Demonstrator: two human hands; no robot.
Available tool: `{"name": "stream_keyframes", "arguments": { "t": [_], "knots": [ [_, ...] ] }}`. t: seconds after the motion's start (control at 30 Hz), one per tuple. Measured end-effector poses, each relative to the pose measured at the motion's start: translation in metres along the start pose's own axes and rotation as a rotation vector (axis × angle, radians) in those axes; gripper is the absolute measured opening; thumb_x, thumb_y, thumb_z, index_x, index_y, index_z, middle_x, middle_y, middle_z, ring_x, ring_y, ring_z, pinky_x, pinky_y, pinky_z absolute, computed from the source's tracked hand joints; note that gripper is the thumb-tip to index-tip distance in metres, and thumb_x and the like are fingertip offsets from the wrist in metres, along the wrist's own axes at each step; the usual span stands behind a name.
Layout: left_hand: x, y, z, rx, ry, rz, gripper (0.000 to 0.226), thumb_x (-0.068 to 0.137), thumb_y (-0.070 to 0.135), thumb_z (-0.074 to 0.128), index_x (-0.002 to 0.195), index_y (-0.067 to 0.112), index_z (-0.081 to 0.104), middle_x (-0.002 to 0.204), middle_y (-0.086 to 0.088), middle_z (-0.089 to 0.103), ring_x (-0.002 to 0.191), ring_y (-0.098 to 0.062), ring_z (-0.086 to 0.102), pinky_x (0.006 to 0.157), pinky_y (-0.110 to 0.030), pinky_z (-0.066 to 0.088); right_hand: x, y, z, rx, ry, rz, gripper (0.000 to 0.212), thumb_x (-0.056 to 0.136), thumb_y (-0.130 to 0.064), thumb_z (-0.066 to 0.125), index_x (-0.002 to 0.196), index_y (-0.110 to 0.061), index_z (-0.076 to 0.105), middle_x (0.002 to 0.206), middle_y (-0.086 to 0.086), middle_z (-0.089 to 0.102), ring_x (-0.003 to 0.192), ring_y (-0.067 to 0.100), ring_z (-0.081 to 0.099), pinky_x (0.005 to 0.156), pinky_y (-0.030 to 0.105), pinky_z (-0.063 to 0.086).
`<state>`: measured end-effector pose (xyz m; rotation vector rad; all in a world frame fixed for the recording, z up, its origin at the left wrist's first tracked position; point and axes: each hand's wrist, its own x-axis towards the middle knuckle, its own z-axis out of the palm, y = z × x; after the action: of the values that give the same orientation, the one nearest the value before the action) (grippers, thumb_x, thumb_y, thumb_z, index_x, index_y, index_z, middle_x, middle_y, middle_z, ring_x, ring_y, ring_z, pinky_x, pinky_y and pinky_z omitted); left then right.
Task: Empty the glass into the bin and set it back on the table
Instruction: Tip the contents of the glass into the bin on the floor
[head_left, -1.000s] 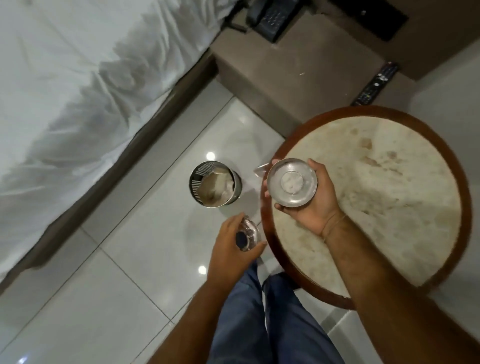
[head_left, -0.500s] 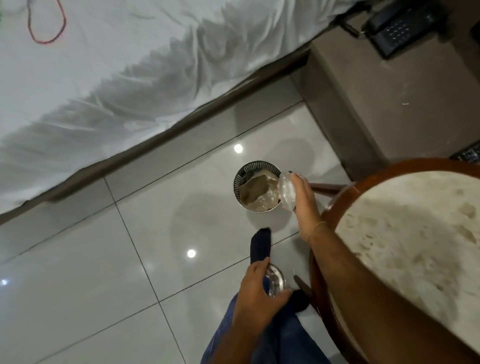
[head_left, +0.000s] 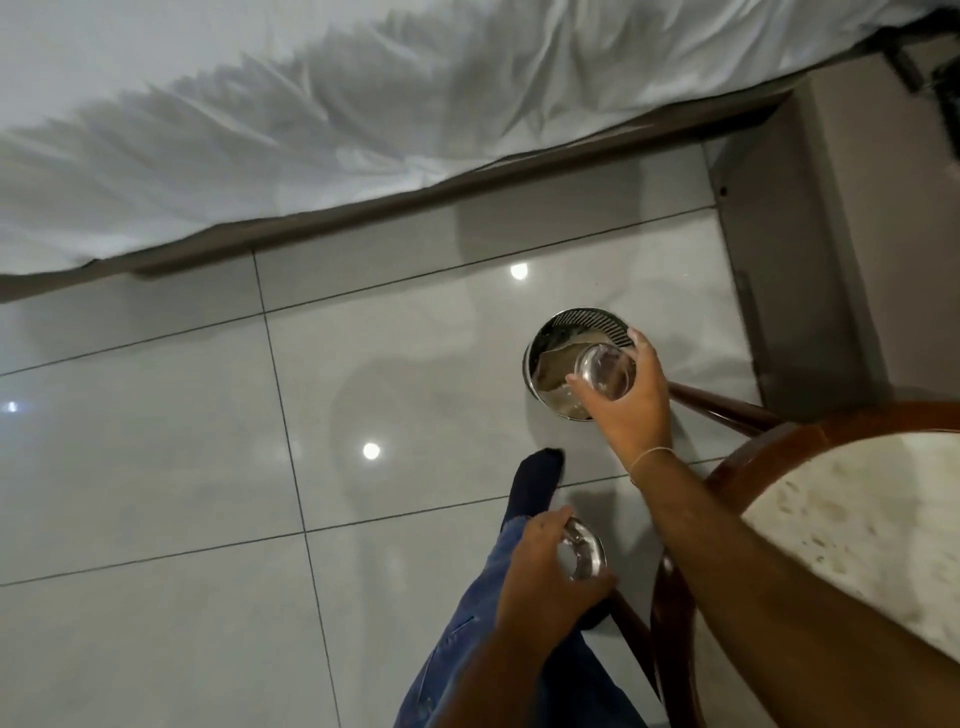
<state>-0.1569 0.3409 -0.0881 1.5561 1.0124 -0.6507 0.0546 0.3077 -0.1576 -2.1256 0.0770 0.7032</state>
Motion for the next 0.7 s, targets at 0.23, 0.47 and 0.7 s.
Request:
{"name": "stream_keyframes", "arguments": {
  "t": [0.23,0.47,0.7],
  "knots": [
    [0.004,0.004,-0.015,-0.009,0.039,0.011,0.090,0.082,0.041,0.090,0.158,0.028,0.043,0.152,0.006,0.050,0.138,-0.016,0.053,0.117,-0.038,0.047,-0.003,0.001,0.006,-0.198,0.092,-0.140,0.089,0.075,-0.058,0.089,0.149,-0.030,0.048,0.149,0.003,0.060,0.137,0.028,0.053,0.110,0.047,0.055],
    [0.009,-0.003,-0.019,0.040,0.015,0.020,0.095,0.080,0.044,0.090,0.160,0.027,0.041,0.153,0.007,0.050,0.138,-0.013,0.051,0.115,-0.029,0.046,-0.005,0.007,0.011,-0.318,0.148,-0.178,0.081,0.075,-0.053,0.092,0.138,-0.021,0.053,0.139,0.007,0.065,0.129,0.033,0.056,0.102,0.056,0.059],
    [0.014,-0.005,-0.018,0.023,-0.029,-0.037,0.090,0.078,0.035,0.093,0.154,0.025,0.046,0.143,0.008,0.057,0.130,-0.016,0.062,0.108,-0.029,0.052,-0.008,0.008,0.012,-0.368,0.160,-0.195,0.081,0.075,-0.049,0.093,0.140,-0.017,0.055,0.138,0.009,0.065,0.129,0.035,0.055,0.104,0.055,0.056]
  ]
}}
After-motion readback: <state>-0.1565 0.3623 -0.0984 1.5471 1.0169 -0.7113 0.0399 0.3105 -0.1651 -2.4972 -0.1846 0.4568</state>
